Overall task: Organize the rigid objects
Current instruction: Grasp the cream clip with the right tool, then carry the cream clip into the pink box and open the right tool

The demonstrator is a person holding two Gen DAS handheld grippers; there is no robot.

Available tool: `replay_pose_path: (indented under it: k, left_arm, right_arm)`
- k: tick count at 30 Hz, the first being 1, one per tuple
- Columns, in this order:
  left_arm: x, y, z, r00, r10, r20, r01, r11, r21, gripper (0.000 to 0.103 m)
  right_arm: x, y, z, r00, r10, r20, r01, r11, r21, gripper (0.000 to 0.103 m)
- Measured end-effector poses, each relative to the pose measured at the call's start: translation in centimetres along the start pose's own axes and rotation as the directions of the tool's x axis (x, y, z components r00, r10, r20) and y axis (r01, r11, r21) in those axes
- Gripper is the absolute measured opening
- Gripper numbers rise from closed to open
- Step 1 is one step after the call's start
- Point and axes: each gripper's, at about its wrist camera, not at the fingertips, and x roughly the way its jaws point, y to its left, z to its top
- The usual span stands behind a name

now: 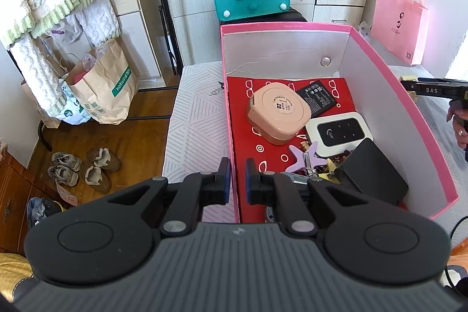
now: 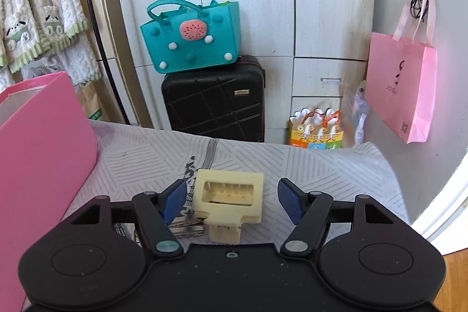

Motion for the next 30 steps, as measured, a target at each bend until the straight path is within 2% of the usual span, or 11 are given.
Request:
replay_pose_path:
  k: [2,4,5,7,13,16,18,21,25,28,30]
  left_arm:
    - [0.0,0.0,0.0,1.000,-0.004,-0.001,0.004,1.000,-0.003,0.007]
    - [0.0,0.2,0.1,1.000,-0.016,-0.004,0.016,1.000,-0.013,0.007]
    - [0.0,0.4,0.2,1.000,-0.024,-0.005,0.024,0.999,-0.021,0.007]
    - [0.0,0.7,0.3,0.999,-0.033,-0.010,0.033,0.999,-0.028,0.007]
    - [0.2,0.7,0.6,0.999,-0.034,-0.021,0.033,0.999,-0.028,0.007]
    - [0.1,0.9,0.3,0.999,-0.042,-0.015,0.042,0.998,-0.042,0.007]
    - [0.0,1.3,0.2,0.998,-0.055,-0.014,0.054,0.997,-0.054,0.007]
    - [0.1,1.7,0.0,0.997,-0.073,-0.017,0.071,0.995,-0.074,0.007]
    - [0.1,1.7,-0.2,0.997,-0.075,-0.012,0.074,0.994,-0.083,0.007]
    - [0.1,1.6,-0.3,0.997,-0.076,-0.016,0.075,0.995,-0.068,0.007]
    - [0.1,1.4,-0.2,0.997,-0.069,-0.016,0.068,0.996,-0.050,0.007]
  right_arm:
    - [0.5,-0.2,-0.3,1.000,0.012,-0.010,-0.011,1.000,0.028,0.074]
    - [0.8,0.0,-0.8,1.000,-0.001,0.005,0.001,1.000,0.009,0.073]
    - [0.7,0.2,-1.0,1.000,-0.015,0.026,0.016,1.000,-0.008,0.061]
    - [0.3,0.5,-1.1,0.999,-0.027,0.042,0.029,0.999,-0.040,0.056]
    - [-2.8,1.1,-0.9,0.997,-0.018,0.079,0.019,1.000,-0.010,0.056]
    - [-5.7,1.9,-1.3,0.994,0.033,0.106,-0.040,0.997,0.066,0.056]
    - [-8.0,3.1,-1.3,0.984,0.117,0.138,-0.129,0.988,0.084,0.056]
    - [-11.3,5.6,-1.2,0.955,0.220,0.198,-0.232,0.972,0.039,0.057]
    - [-15.4,7.2,-2.8,0.916,0.265,0.300,-0.295,0.954,0.058,0.057]
    - [-16.1,8.3,-2.7,0.898,0.333,0.288,-0.356,0.934,0.027,0.057]
    - [-16.3,9.5,-2.2,0.894,0.342,0.290,-0.359,0.933,0.006,0.057]
